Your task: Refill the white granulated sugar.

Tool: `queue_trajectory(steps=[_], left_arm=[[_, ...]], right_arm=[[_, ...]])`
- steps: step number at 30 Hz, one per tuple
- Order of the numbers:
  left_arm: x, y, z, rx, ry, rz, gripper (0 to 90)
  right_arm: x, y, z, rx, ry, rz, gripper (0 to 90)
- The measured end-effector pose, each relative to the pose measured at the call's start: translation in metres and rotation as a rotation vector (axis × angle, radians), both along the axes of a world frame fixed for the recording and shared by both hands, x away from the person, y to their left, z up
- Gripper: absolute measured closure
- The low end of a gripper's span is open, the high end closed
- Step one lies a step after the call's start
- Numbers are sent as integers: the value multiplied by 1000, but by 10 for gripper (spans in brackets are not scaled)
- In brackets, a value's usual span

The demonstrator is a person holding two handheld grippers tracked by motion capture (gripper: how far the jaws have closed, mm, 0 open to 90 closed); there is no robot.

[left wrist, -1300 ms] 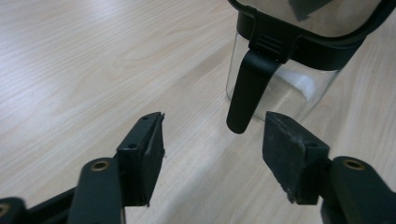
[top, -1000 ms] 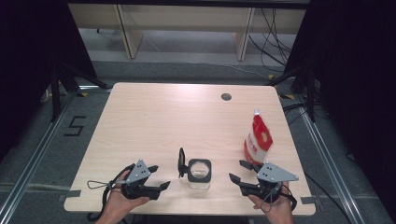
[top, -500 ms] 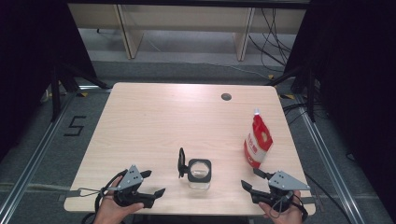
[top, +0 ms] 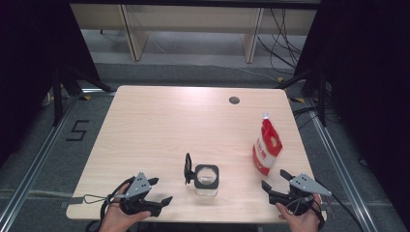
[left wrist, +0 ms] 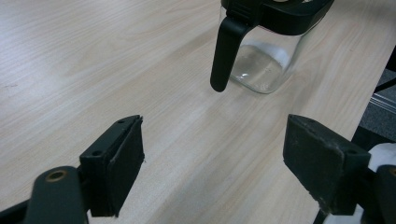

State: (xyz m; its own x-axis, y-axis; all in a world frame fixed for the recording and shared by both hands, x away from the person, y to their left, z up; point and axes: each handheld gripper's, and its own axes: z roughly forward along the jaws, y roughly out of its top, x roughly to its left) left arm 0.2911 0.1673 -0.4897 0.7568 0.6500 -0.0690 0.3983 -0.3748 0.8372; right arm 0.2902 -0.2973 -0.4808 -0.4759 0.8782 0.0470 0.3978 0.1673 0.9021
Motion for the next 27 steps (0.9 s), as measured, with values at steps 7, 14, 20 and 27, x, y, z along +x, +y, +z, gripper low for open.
queue_trajectory(steps=[7,14,20,27], left_arm=[[-2,-2,-3,5,-1,-14,201],[-2,0,-3,4,0,-1,203],[-1,1,-4,6,16,3,205],[0,3,-4,15,7,0,205]], right_arm=[[14,4,0,-13,-49,-35,173],[34,13,-4,-24,-64,-70,180],[57,21,-12,-78,-85,-76,203],[73,25,-17,-72,-136,-91,164]])
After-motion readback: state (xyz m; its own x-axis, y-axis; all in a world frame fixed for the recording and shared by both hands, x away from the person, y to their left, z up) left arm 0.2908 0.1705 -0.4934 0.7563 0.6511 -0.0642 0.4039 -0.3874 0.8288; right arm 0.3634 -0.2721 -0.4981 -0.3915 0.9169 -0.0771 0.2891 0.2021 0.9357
